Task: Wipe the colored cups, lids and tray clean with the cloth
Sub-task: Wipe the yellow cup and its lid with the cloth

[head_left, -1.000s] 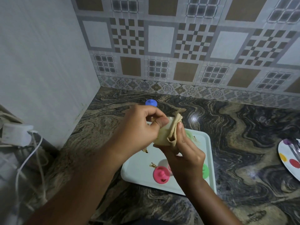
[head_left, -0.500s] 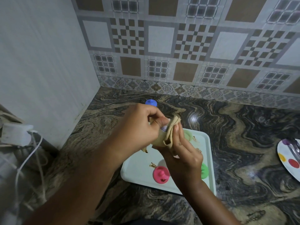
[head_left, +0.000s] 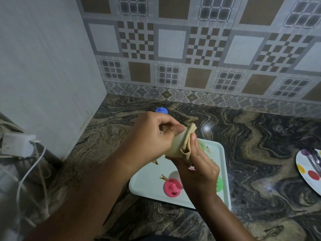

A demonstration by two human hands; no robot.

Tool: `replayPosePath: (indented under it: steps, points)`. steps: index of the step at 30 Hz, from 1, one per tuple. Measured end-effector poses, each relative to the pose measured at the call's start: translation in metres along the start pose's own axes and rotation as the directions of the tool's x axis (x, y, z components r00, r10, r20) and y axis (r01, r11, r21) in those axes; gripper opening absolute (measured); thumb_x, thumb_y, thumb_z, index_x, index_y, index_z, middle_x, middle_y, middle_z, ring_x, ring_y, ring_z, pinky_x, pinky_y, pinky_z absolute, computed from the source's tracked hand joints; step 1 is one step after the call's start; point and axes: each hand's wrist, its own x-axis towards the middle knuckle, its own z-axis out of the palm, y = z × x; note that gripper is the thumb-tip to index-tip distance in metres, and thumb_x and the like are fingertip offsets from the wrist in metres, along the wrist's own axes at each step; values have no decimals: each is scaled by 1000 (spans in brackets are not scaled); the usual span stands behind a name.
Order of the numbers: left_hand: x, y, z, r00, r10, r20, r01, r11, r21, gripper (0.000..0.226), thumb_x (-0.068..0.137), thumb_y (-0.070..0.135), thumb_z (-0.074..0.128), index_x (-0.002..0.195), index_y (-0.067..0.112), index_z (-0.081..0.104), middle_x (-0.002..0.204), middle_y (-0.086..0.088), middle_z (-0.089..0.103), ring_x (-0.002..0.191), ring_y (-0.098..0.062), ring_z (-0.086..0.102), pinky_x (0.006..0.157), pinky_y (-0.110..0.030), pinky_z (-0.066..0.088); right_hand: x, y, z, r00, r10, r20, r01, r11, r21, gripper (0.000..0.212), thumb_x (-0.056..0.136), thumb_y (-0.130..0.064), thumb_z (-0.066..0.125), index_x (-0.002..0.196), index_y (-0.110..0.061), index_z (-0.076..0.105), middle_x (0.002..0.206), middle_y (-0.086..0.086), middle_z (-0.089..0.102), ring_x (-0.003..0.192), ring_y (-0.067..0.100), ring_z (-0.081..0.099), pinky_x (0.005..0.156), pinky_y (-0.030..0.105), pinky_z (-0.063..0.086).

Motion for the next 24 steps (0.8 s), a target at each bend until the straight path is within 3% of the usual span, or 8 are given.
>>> replayPosePath:
  steps: [4, 7, 10, 12, 15, 19, 21, 24]
  points:
    - [4, -15, -7, 986, -117, 122, 144, 961, -235, 25, 87, 43, 66, 105, 30, 77, 102, 8, 77, 101, -12, 71, 94, -43, 56, 9, -2, -7, 987, 162, 23, -164, 977, 138, 64, 82, -31, 69, 128, 12, 60, 94, -12, 68, 70, -6, 60, 67, 5, 45]
    - [10, -19, -9, 989, -125, 82, 140, 966, -216, 4, 86, 34, 74, 88, 35, 77, 89, -5, 76, 86, -38, 71, 77, -53, 60, 7, 7, -4, 994, 103, 24, -104, 991, 82, 62, 84, -32, 76, 129, 8, 61, 112, 5, 74, 77, 14, 70, 69, 25, 57]
    - [9, -13, -3, 998, -55, 39, 58, 997, -60, 16, 87, 21, 74, 76, 33, 71, 81, 8, 73, 75, -2, 66, 71, -16, 50, 5, 11, 0, 998, -56, 13, 57, 995, -85, 62, 79, -24, 83, 128, 7, 62, 125, 27, 66, 112, 29, 69, 92, 26, 56]
    - [6, -5, 2, 1000, -26, 14, 26, 1000, 16, 14, 86, 20, 74, 77, 30, 72, 79, 13, 72, 74, 4, 63, 66, -7, 43, 4, 11, 2, 997, -75, 20, 76, 992, -96, 63, 76, -23, 85, 126, 8, 63, 129, 27, 64, 121, 25, 64, 99, 24, 53]
    - [5, -9, 1, 998, -62, 25, 64, 993, -96, 9, 87, 30, 73, 92, 24, 78, 88, 11, 76, 86, 1, 69, 81, -18, 54, 3, 7, 0, 994, 112, 20, -113, 992, 62, 64, 80, -33, 82, 127, 5, 63, 100, 16, 76, 86, 11, 73, 80, 20, 57]
    - [8, -19, -8, 971, -177, 159, 224, 906, -360, 25, 79, 40, 68, 97, 25, 78, 101, 4, 77, 99, -13, 72, 92, -46, 58, 10, 2, -6, 934, 350, 76, -352, 854, 382, 30, 81, -42, 80, 91, -14, 75, 63, 10, 69, 55, 25, 69, 63, 50, 60]
    - [10, -19, -9, 973, -183, 140, 224, 896, -384, 6, 80, 29, 72, 83, 25, 77, 91, 0, 77, 90, -15, 72, 87, -50, 59, 10, 4, -5, 942, 323, 88, -332, 865, 378, 44, 83, -46, 78, 102, -7, 75, 66, 12, 70, 58, 28, 70, 67, 50, 61]
    - [14, -19, -10, 988, -111, 106, 130, 971, -200, 10, 85, 21, 75, 78, 28, 73, 85, 3, 75, 85, -15, 70, 84, -43, 59, 6, 11, -1, 992, 121, 46, -125, 989, 78, 67, 81, -34, 82, 133, 1, 59, 102, 21, 75, 89, 25, 74, 80, 28, 60]
